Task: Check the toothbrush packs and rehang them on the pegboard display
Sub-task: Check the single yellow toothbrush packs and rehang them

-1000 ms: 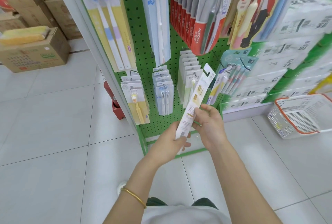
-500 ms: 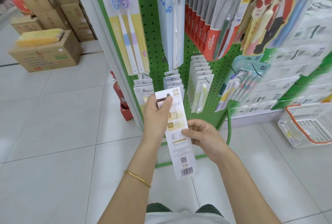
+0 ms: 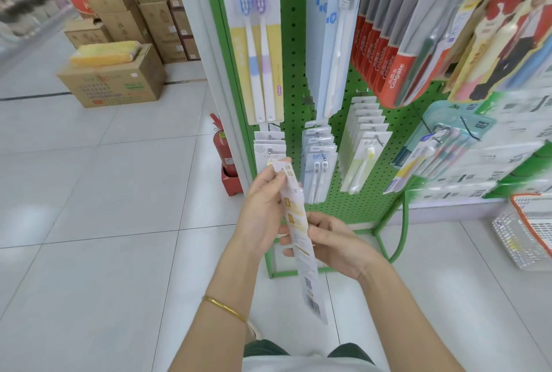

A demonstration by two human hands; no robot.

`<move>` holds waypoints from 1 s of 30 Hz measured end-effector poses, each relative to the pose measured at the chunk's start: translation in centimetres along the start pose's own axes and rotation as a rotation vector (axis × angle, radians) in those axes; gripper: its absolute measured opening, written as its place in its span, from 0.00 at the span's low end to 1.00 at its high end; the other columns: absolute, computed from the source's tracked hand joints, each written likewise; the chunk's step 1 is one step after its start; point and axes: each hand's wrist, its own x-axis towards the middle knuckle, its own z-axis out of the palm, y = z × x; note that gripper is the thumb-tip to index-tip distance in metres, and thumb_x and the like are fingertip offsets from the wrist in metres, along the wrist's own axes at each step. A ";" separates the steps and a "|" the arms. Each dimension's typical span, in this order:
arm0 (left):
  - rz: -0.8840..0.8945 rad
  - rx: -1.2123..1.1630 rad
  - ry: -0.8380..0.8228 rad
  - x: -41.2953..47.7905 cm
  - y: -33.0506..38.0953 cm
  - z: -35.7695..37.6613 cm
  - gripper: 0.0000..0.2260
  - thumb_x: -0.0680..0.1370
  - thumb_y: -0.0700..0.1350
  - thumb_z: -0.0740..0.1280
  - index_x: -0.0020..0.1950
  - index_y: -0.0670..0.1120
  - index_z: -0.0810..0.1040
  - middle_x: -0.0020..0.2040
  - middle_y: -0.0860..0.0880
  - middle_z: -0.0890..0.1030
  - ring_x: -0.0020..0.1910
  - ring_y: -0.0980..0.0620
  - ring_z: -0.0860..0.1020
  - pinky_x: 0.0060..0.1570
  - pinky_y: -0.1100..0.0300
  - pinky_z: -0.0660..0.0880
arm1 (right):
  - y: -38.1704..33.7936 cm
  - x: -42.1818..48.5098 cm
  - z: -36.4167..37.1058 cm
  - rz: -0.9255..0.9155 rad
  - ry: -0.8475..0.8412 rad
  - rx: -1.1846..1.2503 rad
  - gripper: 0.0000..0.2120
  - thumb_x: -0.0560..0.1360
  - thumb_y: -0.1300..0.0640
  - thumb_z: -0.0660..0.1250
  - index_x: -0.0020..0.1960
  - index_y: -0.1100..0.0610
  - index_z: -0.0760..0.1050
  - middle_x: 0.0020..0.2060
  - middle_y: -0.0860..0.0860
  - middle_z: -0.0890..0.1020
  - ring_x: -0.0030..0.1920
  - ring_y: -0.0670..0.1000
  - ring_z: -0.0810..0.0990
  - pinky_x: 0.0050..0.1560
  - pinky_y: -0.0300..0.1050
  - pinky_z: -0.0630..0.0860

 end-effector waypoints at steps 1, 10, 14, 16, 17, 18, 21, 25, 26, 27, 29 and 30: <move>0.006 0.013 0.043 0.1 0.1 -0.1 0.09 0.78 0.43 0.62 0.57 0.45 0.76 0.41 0.48 0.77 0.43 0.51 0.74 0.42 0.59 0.72 | -0.2 0.3 0.4 -0.007 0.029 -0.042 0.34 0.62 0.49 0.79 0.62 0.65 0.74 0.53 0.61 0.80 0.52 0.59 0.80 0.60 0.64 0.73; 0.110 0.168 0.282 1.3 0.3 -2.2 0.10 0.81 0.39 0.59 0.59 0.43 0.76 0.62 0.44 0.78 0.60 0.49 0.78 0.60 0.52 0.75 | -1.1 4.2 3.5 -0.095 0.687 -0.721 0.21 0.67 0.50 0.75 0.55 0.53 0.71 0.47 0.44 0.77 0.46 0.45 0.77 0.46 0.38 0.73; 0.100 0.225 0.320 2.2 0.4 -2.8 0.10 0.79 0.35 0.59 0.57 0.40 0.76 0.57 0.44 0.79 0.57 0.48 0.78 0.58 0.51 0.76 | -0.1 5.8 3.7 -0.051 0.821 -0.887 0.25 0.67 0.44 0.73 0.56 0.55 0.68 0.49 0.49 0.75 0.47 0.49 0.75 0.44 0.43 0.70; 0.112 0.235 0.348 2.7 0.5 -3.0 0.09 0.78 0.34 0.59 0.53 0.42 0.77 0.52 0.47 0.80 0.52 0.52 0.78 0.56 0.51 0.75 | 0.4 6.4 3.9 -0.027 0.850 -0.925 0.26 0.68 0.43 0.73 0.57 0.56 0.67 0.51 0.50 0.74 0.46 0.51 0.74 0.43 0.44 0.69; 0.113 0.238 0.365 3.0 0.6 -3.2 0.09 0.78 0.33 0.59 0.52 0.43 0.76 0.51 0.49 0.79 0.50 0.53 0.78 0.55 0.53 0.75 | 0.5 6.6 4.0 -0.023 0.860 -0.940 0.26 0.68 0.44 0.72 0.57 0.57 0.67 0.52 0.51 0.73 0.47 0.51 0.74 0.44 0.44 0.69; 0.112 0.241 0.379 3.3 0.6 -3.3 0.08 0.78 0.33 0.60 0.51 0.43 0.76 0.50 0.49 0.79 0.49 0.55 0.77 0.53 0.55 0.75 | 0.6 6.8 4.1 -0.021 0.870 -0.958 0.27 0.68 0.43 0.72 0.58 0.57 0.67 0.53 0.51 0.73 0.49 0.52 0.74 0.45 0.45 0.70; 0.106 0.262 0.397 4.1 0.5 -3.8 0.09 0.77 0.32 0.59 0.53 0.42 0.76 0.50 0.49 0.79 0.47 0.56 0.77 0.50 0.58 0.75 | 0.8 7.8 4.1 -0.003 0.885 -1.005 0.29 0.69 0.43 0.72 0.59 0.58 0.65 0.55 0.52 0.72 0.54 0.56 0.75 0.50 0.50 0.73; 0.098 0.303 0.402 4.9 0.4 -4.2 0.11 0.77 0.32 0.60 0.55 0.42 0.76 0.49 0.51 0.80 0.47 0.57 0.78 0.48 0.63 0.74 | 1.6 9.2 4.1 0.019 0.904 -1.045 0.29 0.70 0.42 0.71 0.58 0.59 0.64 0.55 0.53 0.71 0.53 0.57 0.76 0.46 0.49 0.73; 0.094 0.310 0.404 5.0 0.3 -4.4 0.11 0.77 0.32 0.60 0.56 0.41 0.75 0.50 0.51 0.79 0.47 0.58 0.77 0.48 0.62 0.74 | 1.8 9.6 4.1 0.015 0.911 -1.055 0.28 0.70 0.43 0.71 0.58 0.59 0.64 0.54 0.53 0.71 0.53 0.58 0.76 0.45 0.49 0.72; 0.088 0.318 0.407 5.1 0.2 -4.6 0.11 0.77 0.32 0.59 0.57 0.41 0.75 0.50 0.50 0.79 0.48 0.57 0.77 0.50 0.61 0.75 | 1.9 10.0 4.0 0.012 0.919 -1.064 0.28 0.70 0.43 0.71 0.58 0.60 0.64 0.54 0.54 0.72 0.52 0.58 0.76 0.44 0.48 0.71; 0.081 0.342 0.421 5.5 0.2 -5.0 0.12 0.78 0.32 0.59 0.58 0.41 0.75 0.52 0.50 0.78 0.52 0.53 0.77 0.55 0.57 0.75 | 2.0 10.8 3.8 0.007 0.934 -1.077 0.27 0.70 0.44 0.71 0.57 0.60 0.65 0.53 0.54 0.72 0.50 0.59 0.77 0.42 0.48 0.70; 0.081 0.356 0.431 5.7 0.2 -5.3 0.12 0.78 0.32 0.59 0.58 0.41 0.75 0.53 0.49 0.78 0.55 0.51 0.77 0.57 0.55 0.75 | 1.9 11.3 3.7 0.004 0.940 -1.078 0.26 0.70 0.44 0.71 0.56 0.60 0.65 0.53 0.55 0.72 0.49 0.59 0.78 0.41 0.47 0.70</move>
